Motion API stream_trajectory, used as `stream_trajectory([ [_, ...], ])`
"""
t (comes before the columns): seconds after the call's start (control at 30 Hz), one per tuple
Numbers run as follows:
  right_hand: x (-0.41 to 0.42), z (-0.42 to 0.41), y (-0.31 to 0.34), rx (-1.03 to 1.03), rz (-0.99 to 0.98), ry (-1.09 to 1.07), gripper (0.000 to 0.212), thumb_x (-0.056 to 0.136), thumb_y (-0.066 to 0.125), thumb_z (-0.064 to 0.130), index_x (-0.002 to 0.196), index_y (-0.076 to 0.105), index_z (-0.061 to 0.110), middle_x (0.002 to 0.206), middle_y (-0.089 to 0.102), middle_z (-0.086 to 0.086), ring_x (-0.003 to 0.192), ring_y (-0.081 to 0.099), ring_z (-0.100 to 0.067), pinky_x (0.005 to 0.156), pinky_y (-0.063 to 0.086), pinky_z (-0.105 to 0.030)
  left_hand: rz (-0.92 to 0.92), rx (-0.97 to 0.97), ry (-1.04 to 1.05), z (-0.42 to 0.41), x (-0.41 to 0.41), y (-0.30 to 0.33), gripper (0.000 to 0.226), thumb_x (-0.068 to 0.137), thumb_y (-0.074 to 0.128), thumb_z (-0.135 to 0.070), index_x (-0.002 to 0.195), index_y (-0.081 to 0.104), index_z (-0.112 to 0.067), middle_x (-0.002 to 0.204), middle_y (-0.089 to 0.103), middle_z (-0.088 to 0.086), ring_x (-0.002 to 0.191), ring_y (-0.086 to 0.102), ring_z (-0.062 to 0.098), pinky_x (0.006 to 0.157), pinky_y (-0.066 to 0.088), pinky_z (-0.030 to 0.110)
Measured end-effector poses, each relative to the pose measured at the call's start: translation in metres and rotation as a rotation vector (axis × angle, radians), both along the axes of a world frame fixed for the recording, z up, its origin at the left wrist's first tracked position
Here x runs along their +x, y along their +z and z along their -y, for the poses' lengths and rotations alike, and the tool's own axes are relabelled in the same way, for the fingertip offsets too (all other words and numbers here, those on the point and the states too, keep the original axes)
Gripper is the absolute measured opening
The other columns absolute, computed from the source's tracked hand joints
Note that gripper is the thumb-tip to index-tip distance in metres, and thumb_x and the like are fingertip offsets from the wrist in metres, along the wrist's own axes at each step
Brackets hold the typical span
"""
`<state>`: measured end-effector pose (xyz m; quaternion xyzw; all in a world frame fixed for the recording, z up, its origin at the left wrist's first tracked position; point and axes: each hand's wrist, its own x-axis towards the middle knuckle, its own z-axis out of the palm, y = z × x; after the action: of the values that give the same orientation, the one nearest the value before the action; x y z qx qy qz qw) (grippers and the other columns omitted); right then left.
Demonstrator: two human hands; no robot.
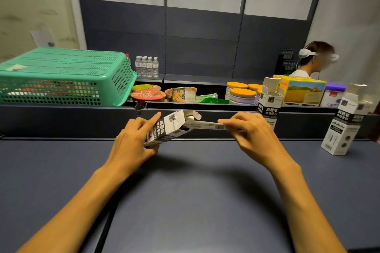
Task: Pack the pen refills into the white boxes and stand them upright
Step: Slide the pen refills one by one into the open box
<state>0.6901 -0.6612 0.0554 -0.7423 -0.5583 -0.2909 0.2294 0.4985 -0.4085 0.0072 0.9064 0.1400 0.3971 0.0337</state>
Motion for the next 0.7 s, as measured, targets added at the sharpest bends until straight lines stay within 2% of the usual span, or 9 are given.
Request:
stream_trajectory([
  [0.1,-0.007,-0.008,0.01,0.019,0.195,-0.049,0.032,0.088,0.065,0.018,0.119,0.067,0.025,0.096,0.064,-0.001,0.087,0.057,-0.02,0.081,0.043,-0.036,0.003,0.001,-0.006,0.0,0.0,0.001,0.092,0.066,0.083,-0.021,0.146,0.038,-0.028,0.106,0.055,0.001,0.091,0.045,0.019,0.062,0.043,0.032],
  [0.27,-0.013,-0.016,0.022,0.032,0.346,-0.103,0.039,0.076,0.079,0.012,0.112,0.071,0.024,0.098,0.067,-0.006,0.093,0.063,-0.03,0.085,0.046,-0.046,-0.001,0.013,-0.008,0.001,0.0,0.001,0.092,0.066,0.083,-0.021,0.146,0.037,-0.027,0.104,0.055,0.0,0.09,0.046,0.018,0.06,0.044,0.033],
  [0.47,-0.024,-0.032,0.021,0.042,0.424,-0.072,0.037,0.076,0.079,0.014,0.11,0.072,0.024,0.096,0.068,-0.006,0.092,0.063,-0.029,0.09,0.045,-0.047,-0.011,0.013,-0.028,0.003,0.001,0.001,0.093,0.068,0.081,-0.023,0.148,0.034,-0.027,0.105,0.054,-0.001,0.091,0.046,0.018,0.059,0.047,0.034],
  [0.6,-0.03,-0.044,0.008,0.075,0.414,0.0,0.025,0.085,0.07,0.016,0.109,0.07,0.019,0.096,0.07,-0.002,0.091,0.064,-0.023,0.099,0.041,-0.044,0.0,0.01,-0.022,0.002,0.001,0.001,0.093,0.067,0.081,-0.022,0.147,0.035,-0.024,0.104,0.054,0.0,0.091,0.046,0.018,0.056,0.043,0.031],
  [0.7,-0.028,-0.044,0.005,0.165,0.344,0.015,0.025,0.084,0.071,0.023,0.109,0.068,0.018,0.1,0.071,0.0,0.096,0.063,-0.019,0.105,0.035,-0.039,-0.007,0.022,-0.019,0.001,0.001,0.001,0.093,0.066,0.082,-0.021,0.147,0.035,-0.024,0.104,0.055,0.001,0.09,0.046,0.019,0.056,0.043,0.031],
])
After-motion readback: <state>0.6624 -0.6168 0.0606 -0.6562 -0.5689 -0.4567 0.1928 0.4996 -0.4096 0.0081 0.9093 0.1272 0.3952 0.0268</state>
